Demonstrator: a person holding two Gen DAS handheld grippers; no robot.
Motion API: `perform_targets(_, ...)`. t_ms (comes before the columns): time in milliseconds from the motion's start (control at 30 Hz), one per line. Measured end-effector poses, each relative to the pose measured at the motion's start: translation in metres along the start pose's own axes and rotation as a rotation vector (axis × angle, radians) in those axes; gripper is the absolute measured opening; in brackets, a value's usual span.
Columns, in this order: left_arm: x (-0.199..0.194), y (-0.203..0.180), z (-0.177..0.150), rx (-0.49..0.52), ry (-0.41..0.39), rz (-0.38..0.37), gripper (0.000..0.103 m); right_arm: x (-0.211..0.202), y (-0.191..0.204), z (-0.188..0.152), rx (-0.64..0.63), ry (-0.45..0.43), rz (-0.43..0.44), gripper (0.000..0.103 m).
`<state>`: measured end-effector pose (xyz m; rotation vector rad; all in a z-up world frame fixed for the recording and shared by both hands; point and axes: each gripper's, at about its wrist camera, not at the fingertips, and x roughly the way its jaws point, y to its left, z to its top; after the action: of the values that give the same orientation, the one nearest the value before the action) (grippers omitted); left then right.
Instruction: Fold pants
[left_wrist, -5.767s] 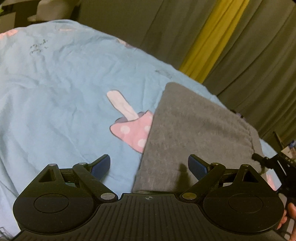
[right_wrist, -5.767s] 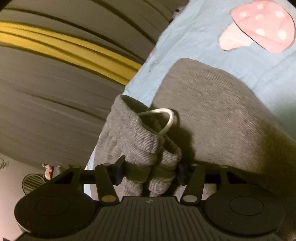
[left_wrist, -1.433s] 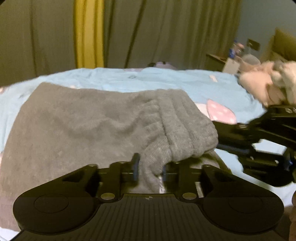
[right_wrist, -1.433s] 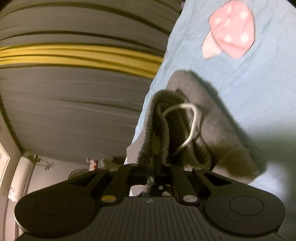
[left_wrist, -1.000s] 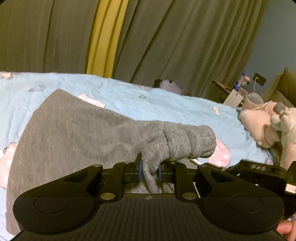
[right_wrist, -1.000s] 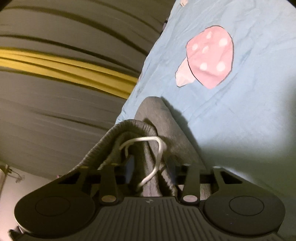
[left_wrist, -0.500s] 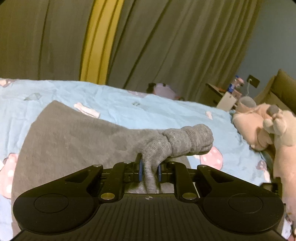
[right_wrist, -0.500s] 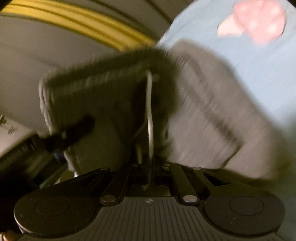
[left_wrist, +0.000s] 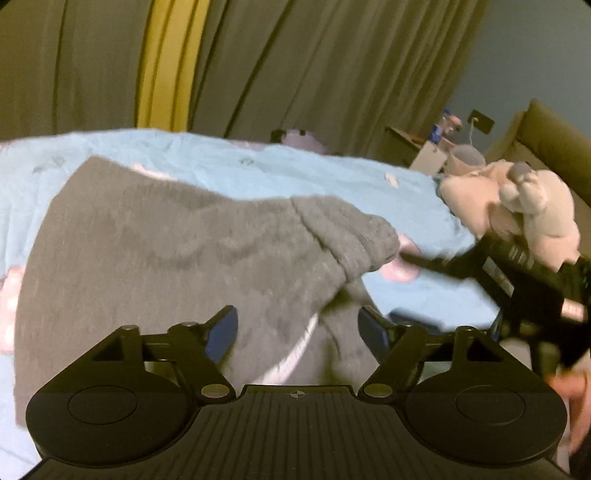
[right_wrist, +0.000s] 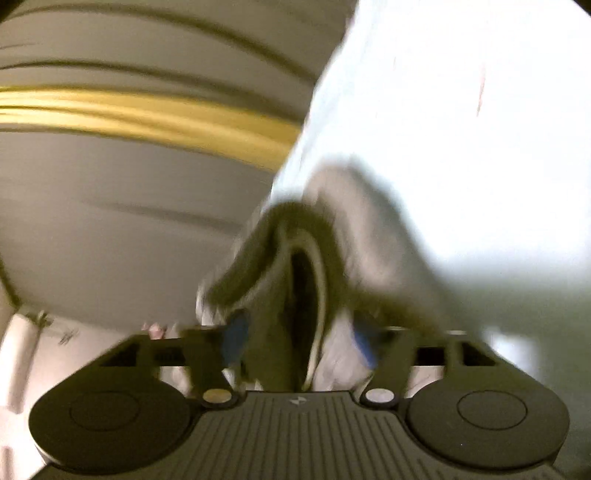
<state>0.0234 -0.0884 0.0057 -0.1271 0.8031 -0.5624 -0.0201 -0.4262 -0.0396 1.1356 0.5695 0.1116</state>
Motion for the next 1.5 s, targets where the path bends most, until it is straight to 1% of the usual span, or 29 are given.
perform_targets(33,-0.004,0.004,-0.004,-0.017,0.005,-0.003,0.084,-0.005,0.002,0.002,-0.024,-0.022,-0.020,0.080)
perform_targets(100,-0.016,0.015,-0.012,-0.056,0.002,0.006,0.084,-0.011,0.006,0.002,-0.053,-0.048,-0.051,0.079)
perform_targets(133,-0.022,0.021,-0.013,-0.075,-0.007,0.015,0.084,-0.015,0.013,-0.002,-0.084,-0.065,-0.063,0.075)
perform_targets(167,-0.030,0.028,-0.015,-0.093,-0.027,0.028,0.086,-0.016,0.023,-0.005,-0.133,-0.082,-0.059,0.062)
perform_targets(233,-0.044,0.043,-0.016,-0.135,-0.071,0.069,0.092,-0.018,0.046,-0.021,-0.249,-0.097,-0.006,0.052)
perform_targets(300,-0.053,0.063,-0.018,-0.200,-0.110,0.131,0.093,-0.008,0.059,-0.030,-0.309,-0.066,0.065,0.052)
perform_targets(333,-0.055,0.074,-0.018,-0.241,-0.115,0.165,0.093,0.004,0.061,-0.032,-0.318,-0.039,0.076,0.051)
perform_targets(367,-0.055,0.082,-0.018,-0.274,-0.114,0.192,0.093,0.017,0.058,-0.037,-0.319,-0.004,0.054,0.051)
perform_targets(400,-0.056,0.090,-0.020,-0.301,-0.118,0.220,0.093,0.027,0.052,-0.042,-0.322,0.026,-0.004,0.050)
perform_targets(433,-0.056,0.097,-0.022,-0.317,-0.124,0.252,0.093,0.038,0.045,-0.044,-0.338,0.040,-0.071,0.038)
perform_targets(467,-0.055,0.103,-0.025,-0.325,-0.125,0.292,0.093,0.042,0.037,-0.046,-0.358,0.030,-0.114,0.019)
perform_targets(500,-0.054,0.108,-0.028,-0.330,-0.123,0.324,0.093,0.043,0.032,-0.044,-0.348,0.017,-0.121,0.011)
perform_targets(533,-0.051,0.112,-0.030,-0.336,-0.112,0.361,0.093,0.038,0.029,-0.039,-0.306,0.028,-0.120,0.005)
perform_targets(567,-0.049,0.116,-0.031,-0.345,-0.096,0.387,0.093,0.033,0.027,-0.034,-0.252,0.035,-0.103,0.005)
perform_targets(600,-0.049,0.122,-0.033,-0.355,-0.087,0.386,0.093,0.025,0.027,-0.032,-0.221,0.017,-0.087,0.006)
perform_targets(633,-0.048,0.124,-0.033,-0.367,-0.078,0.371,0.093,0.019,0.029,-0.033,-0.232,-0.010,-0.086,0.010)
perform_targets(667,-0.048,0.125,-0.033,-0.376,-0.075,0.360,0.093,0.018,0.033,-0.035,-0.267,-0.026,-0.083,0.017)
perform_targets(733,-0.045,0.125,-0.032,-0.369,-0.066,0.366,0.093,0.015,0.037,-0.042,-0.321,-0.020,-0.090,0.026)
perform_targets(800,-0.038,0.124,-0.033,-0.335,-0.033,0.398,0.093,0.021,0.039,-0.046,-0.361,0.012,-0.125,0.027)
perform_targets(867,-0.034,0.123,-0.036,-0.323,-0.008,0.412,0.094,0.031,0.045,-0.048,-0.431,0.013,-0.173,0.027)
perform_targets(967,-0.036,0.124,-0.036,-0.323,-0.011,0.415,0.095,0.024,0.054,-0.048,-0.463,0.025,-0.213,0.028)
perform_targets(1000,-0.035,0.123,-0.036,-0.316,-0.011,0.418,0.095,0.020,0.057,-0.049,-0.463,0.023,-0.222,0.031)
perform_targets(1033,-0.035,0.123,-0.037,-0.309,-0.011,0.424,0.095,0.015,0.057,-0.049,-0.458,0.007,-0.250,0.062)
perform_targets(1067,-0.034,0.123,-0.037,-0.300,-0.010,0.429,0.095,0.017,0.055,-0.047,-0.455,-0.022,-0.303,0.099)
perform_targets(1100,-0.033,0.123,-0.036,-0.294,-0.008,0.430,0.095,0.012,0.053,-0.046,-0.459,-0.057,-0.324,0.099)
perform_targets(1167,-0.033,0.124,-0.034,-0.294,-0.001,0.418,0.095,0.012,0.046,-0.036,-0.425,-0.041,-0.298,0.099)
perform_targets(1300,-0.033,0.130,-0.024,-0.277,0.023,0.326,0.095,0.024,0.026,-0.012,-0.321,0.070,-0.200,0.099)
perform_targets(1433,-0.025,0.148,-0.008,-0.220,0.041,0.273,0.095,0.045,0.001,0.010,-0.220,0.177,-0.165,0.099)
perform_targets(1500,-0.016,0.163,-0.001,-0.228,0.085,0.219,0.095,0.058,-0.014,0.018,-0.154,0.227,-0.146,0.099)
